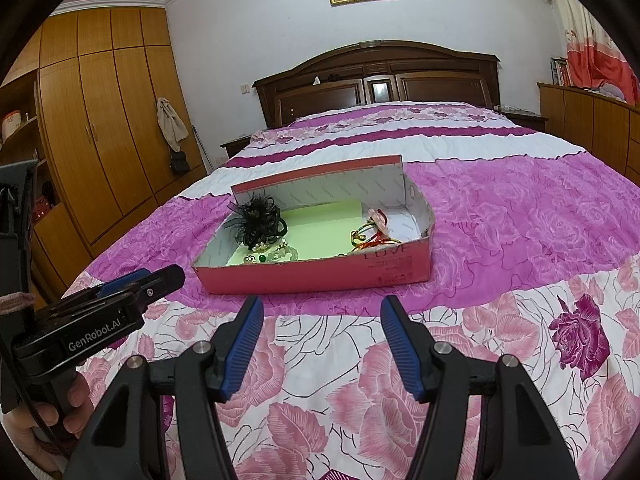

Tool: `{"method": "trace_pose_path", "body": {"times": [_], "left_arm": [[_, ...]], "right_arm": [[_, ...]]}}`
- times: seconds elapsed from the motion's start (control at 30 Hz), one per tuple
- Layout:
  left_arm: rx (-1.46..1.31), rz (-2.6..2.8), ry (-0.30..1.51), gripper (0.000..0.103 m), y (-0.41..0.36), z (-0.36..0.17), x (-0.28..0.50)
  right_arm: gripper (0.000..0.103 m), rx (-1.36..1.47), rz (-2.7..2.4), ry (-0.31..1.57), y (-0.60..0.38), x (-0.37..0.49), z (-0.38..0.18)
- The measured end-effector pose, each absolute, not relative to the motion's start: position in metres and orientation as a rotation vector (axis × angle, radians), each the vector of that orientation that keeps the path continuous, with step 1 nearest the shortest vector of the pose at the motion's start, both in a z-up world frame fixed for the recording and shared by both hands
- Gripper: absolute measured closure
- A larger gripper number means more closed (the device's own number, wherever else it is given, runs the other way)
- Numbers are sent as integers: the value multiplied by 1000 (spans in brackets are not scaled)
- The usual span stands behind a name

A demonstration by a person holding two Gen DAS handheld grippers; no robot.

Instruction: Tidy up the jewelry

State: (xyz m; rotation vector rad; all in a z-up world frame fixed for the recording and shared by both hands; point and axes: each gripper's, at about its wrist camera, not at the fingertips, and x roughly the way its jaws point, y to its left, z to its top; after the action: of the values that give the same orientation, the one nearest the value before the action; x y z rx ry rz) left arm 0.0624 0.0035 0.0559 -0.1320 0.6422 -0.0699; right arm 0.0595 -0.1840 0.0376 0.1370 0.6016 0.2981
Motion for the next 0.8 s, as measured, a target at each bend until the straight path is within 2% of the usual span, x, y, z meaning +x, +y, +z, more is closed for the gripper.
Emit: {"method": "trace_pose_path", "body": {"times": [0.8], "left_arm": [[-132,-70,643,59,3,54,62]], "right_arm": [[39,137,298,601,-184,60,37]]}}
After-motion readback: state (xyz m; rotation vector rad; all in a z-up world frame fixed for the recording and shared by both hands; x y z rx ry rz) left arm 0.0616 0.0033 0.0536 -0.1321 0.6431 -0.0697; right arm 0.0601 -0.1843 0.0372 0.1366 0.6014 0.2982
